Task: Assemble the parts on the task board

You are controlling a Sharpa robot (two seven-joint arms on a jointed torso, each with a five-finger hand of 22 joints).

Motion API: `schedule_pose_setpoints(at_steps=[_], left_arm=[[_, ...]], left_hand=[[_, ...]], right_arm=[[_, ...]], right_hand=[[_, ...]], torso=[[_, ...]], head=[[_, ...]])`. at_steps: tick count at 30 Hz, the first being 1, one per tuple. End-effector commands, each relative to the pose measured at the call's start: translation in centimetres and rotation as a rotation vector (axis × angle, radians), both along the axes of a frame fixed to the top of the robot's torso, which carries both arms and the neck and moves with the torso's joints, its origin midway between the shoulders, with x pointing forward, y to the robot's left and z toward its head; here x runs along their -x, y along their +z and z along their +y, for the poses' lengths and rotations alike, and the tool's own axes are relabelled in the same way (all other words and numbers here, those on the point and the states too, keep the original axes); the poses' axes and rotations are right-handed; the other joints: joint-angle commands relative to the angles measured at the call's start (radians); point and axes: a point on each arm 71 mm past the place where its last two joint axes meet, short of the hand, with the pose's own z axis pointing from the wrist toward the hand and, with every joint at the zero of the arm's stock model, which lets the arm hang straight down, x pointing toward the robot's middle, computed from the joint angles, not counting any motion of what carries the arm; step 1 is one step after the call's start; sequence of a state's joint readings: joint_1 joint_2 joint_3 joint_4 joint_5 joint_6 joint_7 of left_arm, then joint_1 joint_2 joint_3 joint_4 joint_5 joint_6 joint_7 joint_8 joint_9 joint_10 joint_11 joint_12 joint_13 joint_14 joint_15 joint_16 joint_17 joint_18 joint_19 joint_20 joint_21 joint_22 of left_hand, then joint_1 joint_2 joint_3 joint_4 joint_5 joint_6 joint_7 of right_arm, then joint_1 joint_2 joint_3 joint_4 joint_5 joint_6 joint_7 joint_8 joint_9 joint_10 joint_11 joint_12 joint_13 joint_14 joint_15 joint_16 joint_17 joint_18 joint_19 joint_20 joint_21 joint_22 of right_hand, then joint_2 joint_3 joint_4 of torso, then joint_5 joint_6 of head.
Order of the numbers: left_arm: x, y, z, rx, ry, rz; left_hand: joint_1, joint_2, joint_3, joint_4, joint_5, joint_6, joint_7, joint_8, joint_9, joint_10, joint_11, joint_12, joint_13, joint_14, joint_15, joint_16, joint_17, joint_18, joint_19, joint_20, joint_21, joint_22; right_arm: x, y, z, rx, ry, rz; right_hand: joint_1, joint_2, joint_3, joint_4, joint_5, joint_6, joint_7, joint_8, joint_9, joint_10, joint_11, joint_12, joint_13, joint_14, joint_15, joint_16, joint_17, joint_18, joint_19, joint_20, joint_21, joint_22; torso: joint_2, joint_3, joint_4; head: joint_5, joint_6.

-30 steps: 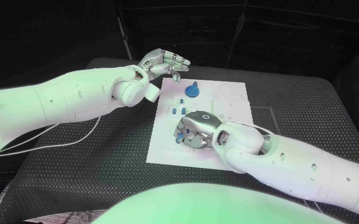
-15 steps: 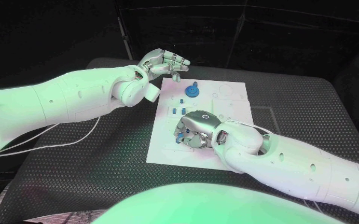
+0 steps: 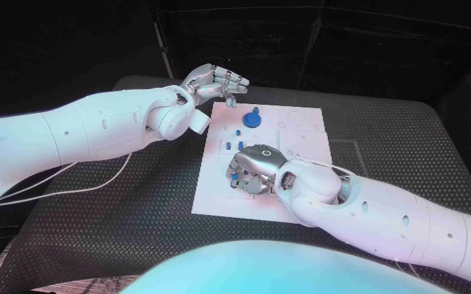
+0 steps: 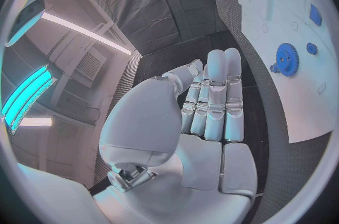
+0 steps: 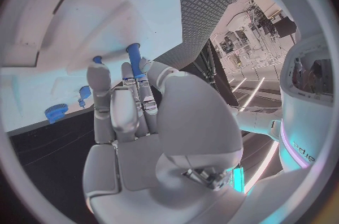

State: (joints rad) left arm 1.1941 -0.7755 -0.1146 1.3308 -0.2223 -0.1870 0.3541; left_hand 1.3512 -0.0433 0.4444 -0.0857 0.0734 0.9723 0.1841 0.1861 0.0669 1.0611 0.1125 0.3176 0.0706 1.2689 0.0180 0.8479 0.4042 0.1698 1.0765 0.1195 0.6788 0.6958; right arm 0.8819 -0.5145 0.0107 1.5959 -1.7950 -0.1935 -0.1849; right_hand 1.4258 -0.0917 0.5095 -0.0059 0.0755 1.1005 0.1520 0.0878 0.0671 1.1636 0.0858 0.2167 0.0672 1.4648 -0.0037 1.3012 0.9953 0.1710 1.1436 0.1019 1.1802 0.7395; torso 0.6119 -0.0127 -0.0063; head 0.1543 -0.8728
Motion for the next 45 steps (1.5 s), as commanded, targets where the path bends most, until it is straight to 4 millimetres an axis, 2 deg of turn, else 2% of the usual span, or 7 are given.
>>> schedule_pose_setpoints(at_steps=[1,7,19,30,45], left_arm=[[-0.01,0.23,-0.12,0.012,-0.008,-0.007],[-0.02,0.24,-0.14,0.012,-0.009,-0.007],[-0.02,0.25,-0.14,0.012,-0.009,-0.008],[-0.02,0.25,-0.13,0.011,-0.008,-0.007],[-0.01,0.26,-0.07,0.01,-0.007,-0.005]], left_hand=[[-0.004,0.006,0.001,-0.001,-0.001,-0.002,0.005,-0.002,0.0,-0.007,-0.003,0.005,-0.001,0.004,0.001,-0.005,-0.001,0.014,0.0,0.0,-0.005,-0.002],[-0.004,0.006,0.001,-0.001,-0.001,-0.002,0.005,-0.002,0.0,-0.007,-0.003,0.005,-0.001,0.004,0.001,-0.005,-0.001,0.014,0.0,0.0,-0.005,-0.002],[-0.004,0.006,0.001,-0.001,-0.001,-0.002,0.005,-0.002,0.0,-0.007,-0.003,0.005,-0.001,0.004,0.001,-0.005,-0.001,0.014,0.0,0.0,-0.005,-0.002],[-0.002,0.008,0.001,-0.002,-0.001,0.0,0.005,-0.001,0.0,-0.007,-0.003,0.007,-0.001,0.004,0.001,-0.007,-0.002,0.014,0.001,0.0,-0.007,-0.003],[-0.002,0.009,0.001,-0.002,-0.001,0.0,0.005,-0.001,0.0,-0.007,-0.003,0.007,-0.001,0.004,0.001,-0.007,-0.002,0.014,0.001,0.0,-0.007,-0.003]], right_arm=[[-0.03,-0.27,-0.12,0.031,-0.012,-0.027],[0.03,-0.22,-0.07,0.035,-0.01,-0.043],[0.17,-0.16,-0.15,0.04,-0.001,-0.06],[0.23,-0.01,-0.05,0.046,0.01,-0.099],[0.35,0.26,-0.11,0.044,0.016,-0.142]], right_hand=[[-0.005,0.005,-0.001,-0.005,0.0,-0.002,0.003,-0.002,0.002,-0.004,-0.005,-0.004,-0.001,0.01,0.0,0.001,0.0,-0.018,-0.007,-0.001,-0.003,0.001],[-0.002,0.002,-0.002,-0.011,0.003,-0.001,0.003,-0.002,0.002,-0.003,-0.006,-0.005,0.0,0.01,0.0,0.003,0.003,-0.018,-0.007,0.0,-0.003,0.002],[-0.001,0.001,-0.003,-0.017,0.008,0.002,0.002,-0.001,0.003,0.002,-0.006,-0.005,0.001,0.011,-0.001,0.004,0.004,-0.018,-0.006,-0.001,-0.002,0.003],[0.003,0.002,-0.003,-0.025,0.008,0.007,0.001,0.001,0.004,0.007,-0.008,-0.004,0.002,0.011,-0.002,0.004,0.005,-0.018,-0.006,-0.001,-0.001,0.004],[0.004,0.007,-0.019,-0.051,-0.012,0.044,-0.013,0.017,0.012,0.052,-0.024,0.014,0.013,0.013,-0.013,0.01,0.015,-0.019,0.001,-0.01,0.008,0.017]], torso=[[0.0,-0.0006,-0.0001],[0.0,0.0002,0.0009],[0.0,0.0,-0.0011],[-0.001,-0.0004,0.0003],[-0.001,0.0,0.0002]], head=[[0.0,0.0],[0.001,0.0],[0.003,0.0],[0.003,0.0],[0.006,0.0]])
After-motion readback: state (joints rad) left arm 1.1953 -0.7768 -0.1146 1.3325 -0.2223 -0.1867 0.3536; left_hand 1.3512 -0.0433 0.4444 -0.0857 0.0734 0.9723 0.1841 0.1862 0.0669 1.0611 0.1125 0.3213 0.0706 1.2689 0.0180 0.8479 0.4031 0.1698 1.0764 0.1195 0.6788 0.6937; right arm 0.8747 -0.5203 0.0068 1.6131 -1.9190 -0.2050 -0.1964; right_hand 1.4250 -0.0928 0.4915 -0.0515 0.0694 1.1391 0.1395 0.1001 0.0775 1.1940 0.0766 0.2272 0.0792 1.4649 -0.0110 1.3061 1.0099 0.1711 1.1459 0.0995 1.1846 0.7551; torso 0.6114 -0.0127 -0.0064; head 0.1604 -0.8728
